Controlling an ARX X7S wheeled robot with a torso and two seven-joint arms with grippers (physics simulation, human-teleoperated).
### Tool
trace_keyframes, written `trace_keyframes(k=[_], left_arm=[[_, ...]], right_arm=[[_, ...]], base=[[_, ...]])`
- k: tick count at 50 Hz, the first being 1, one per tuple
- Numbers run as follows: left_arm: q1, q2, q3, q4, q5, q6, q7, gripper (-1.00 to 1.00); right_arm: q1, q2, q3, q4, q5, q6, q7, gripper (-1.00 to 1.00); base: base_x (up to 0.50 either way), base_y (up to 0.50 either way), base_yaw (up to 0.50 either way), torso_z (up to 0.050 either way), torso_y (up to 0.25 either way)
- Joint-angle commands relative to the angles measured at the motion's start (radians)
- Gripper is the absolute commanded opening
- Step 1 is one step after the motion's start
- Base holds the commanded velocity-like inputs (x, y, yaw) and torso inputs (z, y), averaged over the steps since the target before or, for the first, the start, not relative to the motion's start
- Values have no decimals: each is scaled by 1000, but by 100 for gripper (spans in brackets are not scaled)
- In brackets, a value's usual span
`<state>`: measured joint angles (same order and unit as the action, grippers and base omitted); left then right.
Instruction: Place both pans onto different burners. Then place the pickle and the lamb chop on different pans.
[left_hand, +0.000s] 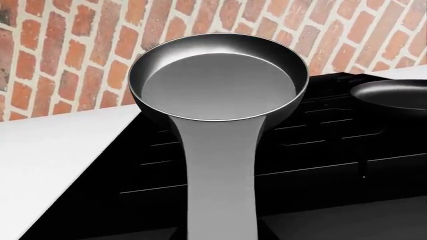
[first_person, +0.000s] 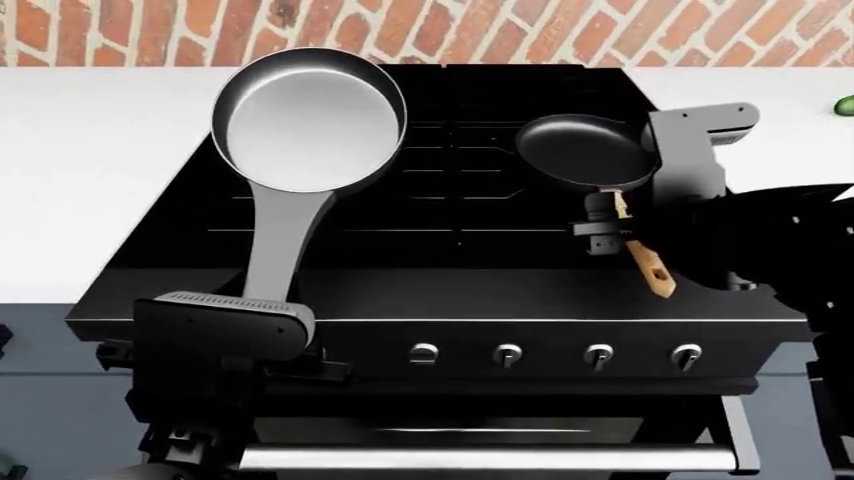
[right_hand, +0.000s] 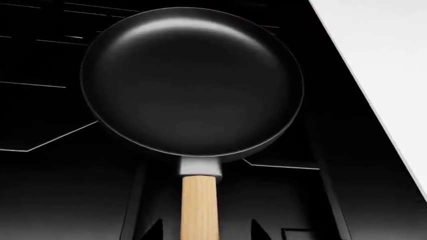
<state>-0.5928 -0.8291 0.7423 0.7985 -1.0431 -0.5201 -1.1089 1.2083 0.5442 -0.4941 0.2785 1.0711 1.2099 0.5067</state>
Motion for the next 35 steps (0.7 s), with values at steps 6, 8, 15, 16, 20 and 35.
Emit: trace_keyframes(k=[6,8,15,16,20,35], left_arm=[[-28,6,-40,4,29,26,-9,-100],[-32,7,-39,9,25,21,-14,-100],[-45,11,-38,25,11,4,-31,-100],[-47,12,-38,26,10,2,-33,-100],[-57,18,-36,24,2,-10,-40,-100],[-116,55,-26,-49,-30,-56,-24,-100]], right_arm=[[-33,35,49,-101,32,-15,70,100],[-36,43,66,-126,48,-6,91,100],[-48,74,131,-212,116,23,162,100],[-51,78,140,-224,127,27,170,100],[-72,100,183,-293,181,41,209,100],[-284,171,396,-598,332,-74,309,100]], base=[[0,0,0,0,2],[0,0,0,0,0],[0,0,0,1,1],[0,0,0,0,0],[0,0,0,0,3],[0,0,0,1,1]])
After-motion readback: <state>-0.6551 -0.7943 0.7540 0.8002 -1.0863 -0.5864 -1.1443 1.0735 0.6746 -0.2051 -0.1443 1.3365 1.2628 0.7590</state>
